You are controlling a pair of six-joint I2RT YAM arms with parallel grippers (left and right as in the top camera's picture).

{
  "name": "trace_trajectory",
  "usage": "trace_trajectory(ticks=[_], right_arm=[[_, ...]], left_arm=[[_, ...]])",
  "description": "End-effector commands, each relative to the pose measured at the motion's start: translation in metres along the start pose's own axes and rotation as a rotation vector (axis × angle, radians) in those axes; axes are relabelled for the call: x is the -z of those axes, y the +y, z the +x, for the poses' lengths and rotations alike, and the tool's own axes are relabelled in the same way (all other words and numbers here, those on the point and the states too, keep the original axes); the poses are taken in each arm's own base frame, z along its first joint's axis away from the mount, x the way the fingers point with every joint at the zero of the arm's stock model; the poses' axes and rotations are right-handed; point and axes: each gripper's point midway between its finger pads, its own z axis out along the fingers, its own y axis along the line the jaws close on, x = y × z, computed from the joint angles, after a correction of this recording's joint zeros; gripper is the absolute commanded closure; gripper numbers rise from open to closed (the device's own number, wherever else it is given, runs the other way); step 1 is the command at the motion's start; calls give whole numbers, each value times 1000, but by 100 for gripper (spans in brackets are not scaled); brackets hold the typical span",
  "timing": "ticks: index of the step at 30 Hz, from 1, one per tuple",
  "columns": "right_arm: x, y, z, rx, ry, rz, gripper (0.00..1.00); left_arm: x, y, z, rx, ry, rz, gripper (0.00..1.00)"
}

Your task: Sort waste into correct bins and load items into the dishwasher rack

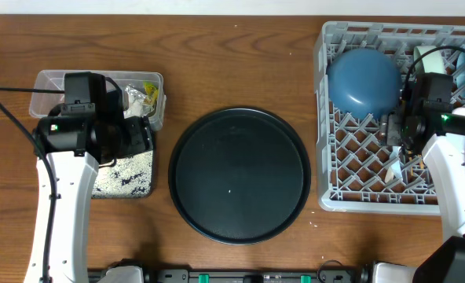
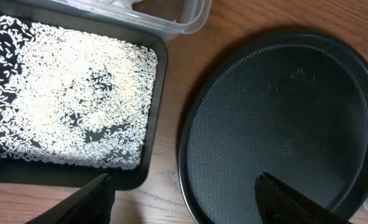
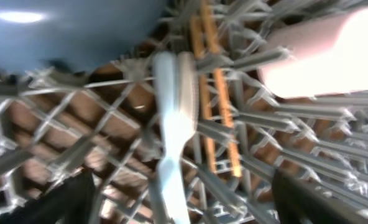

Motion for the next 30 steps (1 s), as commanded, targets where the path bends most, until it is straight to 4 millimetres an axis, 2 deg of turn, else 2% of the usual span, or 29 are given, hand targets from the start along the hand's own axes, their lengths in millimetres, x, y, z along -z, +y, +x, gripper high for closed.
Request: trace_trajectory(ticks=[1, 3, 7, 9, 12, 14, 16, 21, 24, 27, 30], right_arm=[[0, 27, 3, -1, 6, -166, 2], [3, 42, 3, 0, 3, -250, 1], [11, 65, 1, 4, -5, -382, 1], [14, 74, 1, 21, -8, -407, 1], [20, 87, -4, 60, -29, -418, 1], [27, 96, -14, 69, -62, -431, 1], [37, 103, -27, 72, -99, -441, 1], [75, 103, -66, 43, -200, -457, 1], [97, 98, -82, 28, -239, -461, 1], [107, 95, -81, 29, -224, -459, 1], [106, 94, -66, 31, -160, -457, 1]], left_arm=[[0, 2, 0, 11, 4, -5, 27], [0, 2, 0, 11, 4, -5, 21], [0, 2, 0, 10, 3, -5, 19], [-1, 0, -1, 2, 1, -2, 13], [-2, -13, -3, -45, -14, 11, 5], [-5, -28, -4, -97, -27, 33, 1], [-9, -41, -5, -149, -35, 28, 2], [-28, -68, -8, -248, 7, -1, 2], [-38, -74, -15, -251, 56, -15, 2], [-41, -70, -16, -236, 130, -42, 2], [-38, -63, -6, -224, 194, -67, 2]])
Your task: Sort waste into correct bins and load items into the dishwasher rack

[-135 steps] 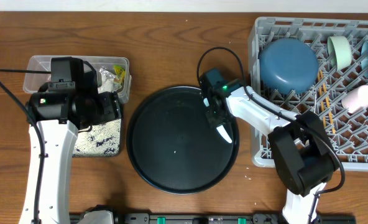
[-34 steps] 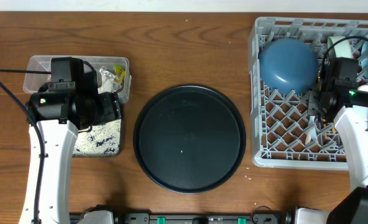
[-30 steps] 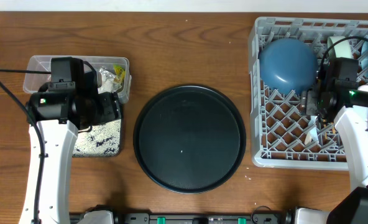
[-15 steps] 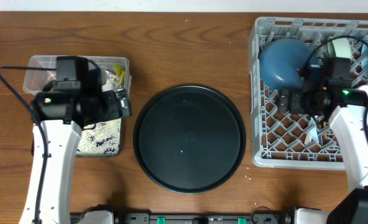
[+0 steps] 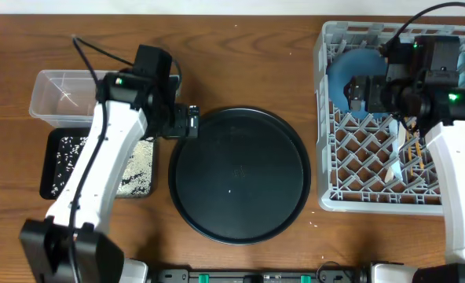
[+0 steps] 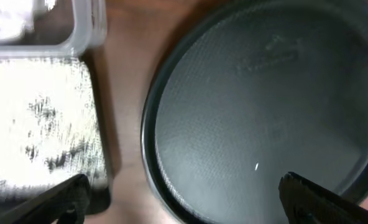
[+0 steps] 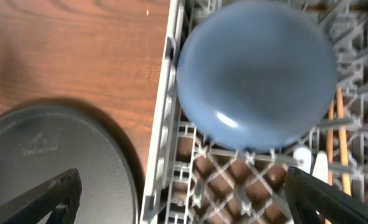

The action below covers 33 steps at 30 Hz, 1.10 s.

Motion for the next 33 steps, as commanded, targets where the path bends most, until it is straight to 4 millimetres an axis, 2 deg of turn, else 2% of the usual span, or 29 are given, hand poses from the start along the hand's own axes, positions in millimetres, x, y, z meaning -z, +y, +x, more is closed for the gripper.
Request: trace_trajectory(ticks=[1, 5, 10, 16, 20, 24, 29, 33], right_arm=[[3, 3, 11, -25, 48, -6, 1], [3, 1, 31, -39, 123, 1, 1], [3, -2, 51, -74, 152, 22, 1], [8, -2, 80, -64, 29, 24, 1], [25, -1, 98, -35, -149, 26, 1], [39, -11, 118, -26, -261, 93, 1], [47, -11, 137, -20, -309, 94, 1], [45, -11, 154, -27, -257, 97, 1]], left_arm=[[10, 6, 3, 9, 13, -26, 2], [16, 20, 21, 12, 64, -101, 2], [28, 23, 38, 10, 28, -97, 2], [48, 26, 57, -3, -224, -54, 2], [66, 35, 81, 9, -453, -41, 2], [81, 39, 101, 6, -641, -6, 2], [107, 40, 119, 1, -789, 27, 2], [120, 40, 126, -2, -860, 43, 2]])
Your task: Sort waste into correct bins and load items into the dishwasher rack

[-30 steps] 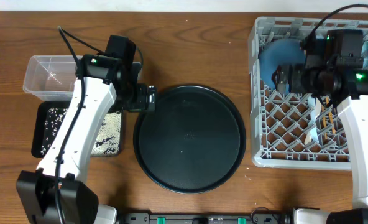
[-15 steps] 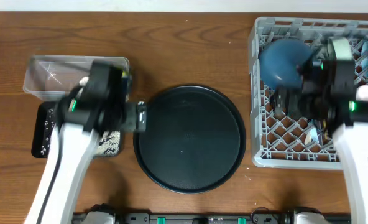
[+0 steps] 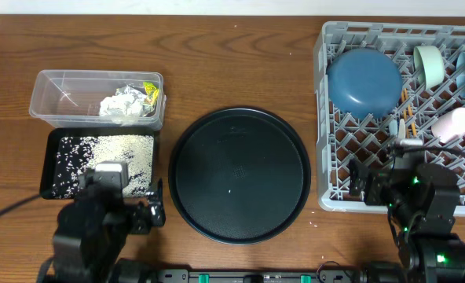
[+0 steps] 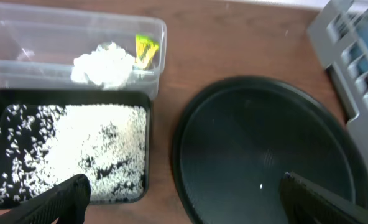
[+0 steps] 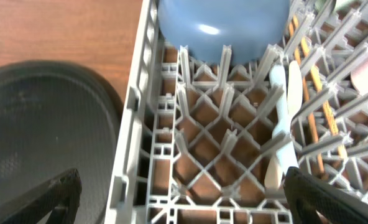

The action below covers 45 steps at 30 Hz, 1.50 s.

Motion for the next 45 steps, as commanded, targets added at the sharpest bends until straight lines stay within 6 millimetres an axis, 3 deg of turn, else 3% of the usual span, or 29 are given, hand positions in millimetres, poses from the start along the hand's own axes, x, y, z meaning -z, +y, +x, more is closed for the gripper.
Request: trace_trajectory(ticks=[1, 13, 31, 39, 45], right_arm=[[0, -3, 12, -13, 39, 16, 1], [3, -4, 46, -23, 175, 26, 1], [10, -4, 43, -20, 137, 23, 1], [27, -7, 34, -2, 4, 44, 1], [23, -4, 10, 75, -286, 26, 1]], left_arm=[[7, 4, -1, 17, -39, -12, 2], [6, 4, -1, 17, -37, -12, 2], [6, 4, -1, 17, -37, -12, 2], [6, 4, -1, 17, -37, -12, 2], [6, 4, -1, 17, -37, -12, 2]])
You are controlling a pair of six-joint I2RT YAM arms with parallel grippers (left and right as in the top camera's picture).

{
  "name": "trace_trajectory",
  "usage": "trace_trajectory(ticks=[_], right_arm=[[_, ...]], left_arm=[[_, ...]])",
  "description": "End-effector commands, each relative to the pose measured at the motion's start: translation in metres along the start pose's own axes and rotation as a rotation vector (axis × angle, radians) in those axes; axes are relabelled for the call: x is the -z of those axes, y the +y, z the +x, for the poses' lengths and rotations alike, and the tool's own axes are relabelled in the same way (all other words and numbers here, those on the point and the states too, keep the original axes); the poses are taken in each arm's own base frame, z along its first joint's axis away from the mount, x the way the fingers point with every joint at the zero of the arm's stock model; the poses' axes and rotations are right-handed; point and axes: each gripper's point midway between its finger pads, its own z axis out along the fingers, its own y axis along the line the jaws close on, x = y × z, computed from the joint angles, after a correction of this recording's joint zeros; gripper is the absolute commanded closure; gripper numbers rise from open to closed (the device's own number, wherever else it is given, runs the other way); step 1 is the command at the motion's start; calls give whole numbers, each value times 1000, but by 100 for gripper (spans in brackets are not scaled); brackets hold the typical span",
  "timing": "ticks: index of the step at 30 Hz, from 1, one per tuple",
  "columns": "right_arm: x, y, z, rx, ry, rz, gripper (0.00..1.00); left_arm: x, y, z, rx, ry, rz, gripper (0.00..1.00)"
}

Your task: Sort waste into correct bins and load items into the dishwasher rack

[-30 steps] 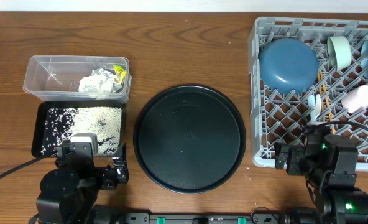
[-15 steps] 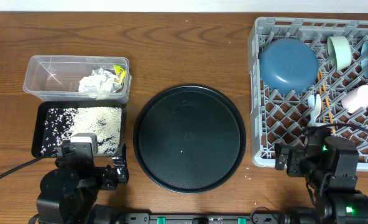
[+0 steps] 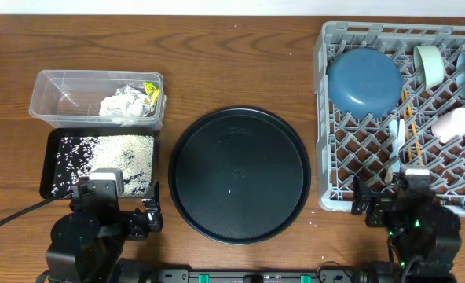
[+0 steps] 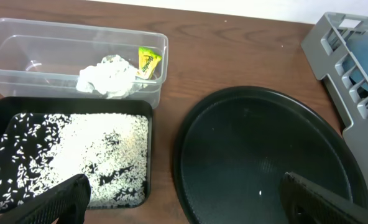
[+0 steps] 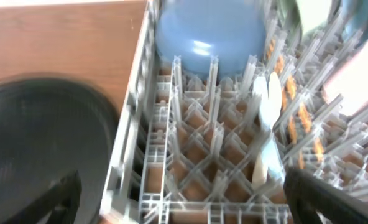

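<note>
The clear bin [image 3: 60, 110] at the back left holds a crumpled tissue [image 3: 119, 105] and a yellow wrapper [image 3: 149, 92]. In front of it, rice covers a black rectangular tray [image 3: 50, 161]. A round black tray [image 3: 239, 174] lies bare in the middle. On the right, the grey dishwasher rack [image 3: 321, 118] carries a blue bowl [image 3: 364, 81], a green cup [image 3: 431, 63], a pink cup [image 3: 455, 123] and a white spoon [image 3: 394, 145]. My left gripper [image 4: 184, 202] hangs open and empty near the front edge. My right gripper [image 5: 184, 196] is open and empty before the rack.
Orange chopsticks [image 3: 411, 130] lie in the rack beside the spoon. Bare wood [image 3: 240, 63] shows behind the round tray, between the bin and the rack. Both arm bases stand at the table's front edge.
Both arms have settled slightly lower at the front edge. The left wrist view takes in more of the clear bin. Both grippers stay open and empty, and no object has moved.
At first my left gripper was over the rice tray and my right was down in the rack by the white spoon. Then the left was at the round tray's left edge and the right over the blue bowl. Both later stood withdrawn at the front edge, open, as now.
</note>
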Motion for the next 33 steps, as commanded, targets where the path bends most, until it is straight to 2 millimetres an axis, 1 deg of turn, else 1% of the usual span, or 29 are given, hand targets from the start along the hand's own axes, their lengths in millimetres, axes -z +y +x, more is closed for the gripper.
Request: trace_trajectory(ticks=[1, 5, 8, 12, 15, 19, 21, 23, 24, 25, 33], right_arm=[[-7, 1, -1, 56, -135, -6, 1], [-10, 4, -18, 68, -367, -23, 1], [-14, 5, -29, 72, -470, -28, 1], [-18, 7, -37, 103, -584, -26, 1], [-23, 5, -35, 137, -647, -9, 1], [-24, 4, -34, 230, -636, 29, 1], [-29, 4, -27, 265, -602, 38, 1], [-42, 3, -5, 263, -497, 26, 1], [-50, 3, 11, 251, -426, 11, 1], [-51, 1, 13, 203, -414, 13, 1], [-51, 0, 13, 173, -413, 13, 1]], left_arm=[[-1, 2, 1, 15, 2, -13, 2], [-1, 2, 1, 15, 3, -13, 2], [-1, 2, 1, 15, 3, -13, 2], [-1, 2, 1, 15, 2, -13, 2], [-1, 2, 1, 15, 3, -13, 2], [-1, 2, 1, 15, 2, -13, 2], [-1, 2, 1, 15, 3, -13, 2], [-1, 2, 1, 15, 2, -13, 2], [-1, 2, 1, 15, 2, -13, 2], [-1, 2, 1, 15, 2, -13, 2], [-1, 2, 1, 15, 3, -13, 2]])
